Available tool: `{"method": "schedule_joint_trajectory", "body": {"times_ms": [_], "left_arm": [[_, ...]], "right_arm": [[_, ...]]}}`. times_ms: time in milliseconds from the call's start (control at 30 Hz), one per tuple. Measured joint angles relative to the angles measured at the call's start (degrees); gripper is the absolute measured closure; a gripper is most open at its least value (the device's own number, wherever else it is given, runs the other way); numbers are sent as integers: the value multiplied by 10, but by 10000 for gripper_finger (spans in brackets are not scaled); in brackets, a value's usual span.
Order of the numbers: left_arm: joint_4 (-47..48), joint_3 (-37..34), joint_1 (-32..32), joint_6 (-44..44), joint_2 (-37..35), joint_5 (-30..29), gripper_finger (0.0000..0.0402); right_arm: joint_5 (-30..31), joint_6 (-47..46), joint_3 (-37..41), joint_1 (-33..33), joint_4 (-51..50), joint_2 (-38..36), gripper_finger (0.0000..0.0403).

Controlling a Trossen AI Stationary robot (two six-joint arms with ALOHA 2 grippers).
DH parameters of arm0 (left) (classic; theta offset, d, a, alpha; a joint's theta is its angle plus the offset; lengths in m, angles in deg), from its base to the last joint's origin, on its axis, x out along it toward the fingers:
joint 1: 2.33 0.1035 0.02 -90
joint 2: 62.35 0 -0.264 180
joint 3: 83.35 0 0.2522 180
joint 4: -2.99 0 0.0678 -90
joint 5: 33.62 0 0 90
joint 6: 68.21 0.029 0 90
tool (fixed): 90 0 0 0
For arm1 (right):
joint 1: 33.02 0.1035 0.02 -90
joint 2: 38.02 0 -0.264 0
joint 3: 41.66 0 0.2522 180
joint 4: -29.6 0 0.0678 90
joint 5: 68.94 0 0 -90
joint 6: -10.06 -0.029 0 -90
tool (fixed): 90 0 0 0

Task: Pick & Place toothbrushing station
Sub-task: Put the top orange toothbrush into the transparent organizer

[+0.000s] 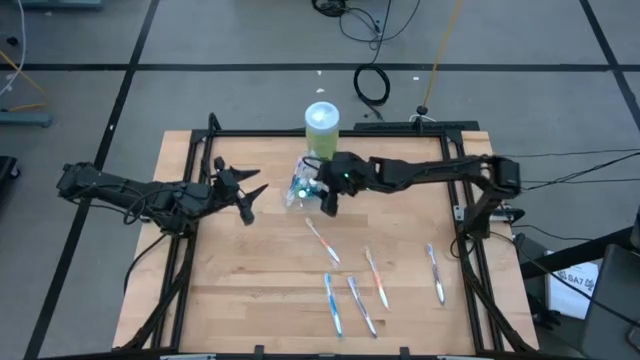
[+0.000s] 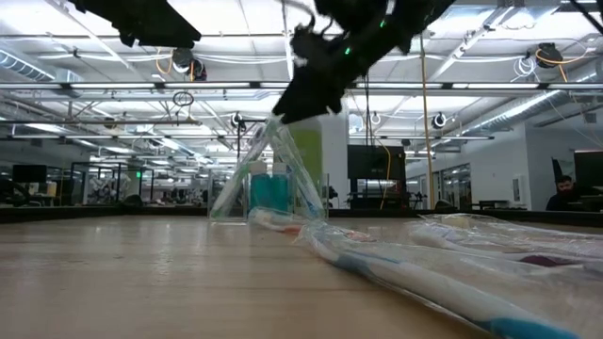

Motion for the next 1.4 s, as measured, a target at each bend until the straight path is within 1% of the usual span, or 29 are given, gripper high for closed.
{"method": "schedule_joint_trajectory", "body": {"times_ms": [67,167,233,333,467,600,667,767,900,1067,1233,1300,1400], "left_arm": [[2,0,0,-6,0,12,190],[3,0,0,-9,0,19,190],[3,0,0,-12,0,21,190],[3,0,0,-22,0,26,190],[3,0,0,-24,0,29,190],[3,0,0,-24,0,31,190],[3,0,0,-26,0,31,190],[3,0,0,-25,0,31,190],[3,0,0,-24,0,31,190],[3,0,0,-24,0,31,190],[3,0,0,-24,0,31,190],[4,0,0,-24,0,31,190],[6,0,0,-24,0,31,190]], "right_arm": [[1,-16,1,19,-46,-24,197],[1,-44,1,49,-64,-25,195],[2,-60,17,69,-63,-21,196],[9,-72,46,92,-3,-3,195],[69,-84,96,114,65,28,195],[123,-85,135,127,155,57,195],[136,-95,150,133,201,76,195],[137,-120,159,136,267,107,195],[138,-143,159,135,302,147,195],[141,-156,159,135,312,183,195],[143,-123,157,137,309,192,198],[142,-120,157,138,301,192,208],[142,-122,157,138,299,192,239]]}}
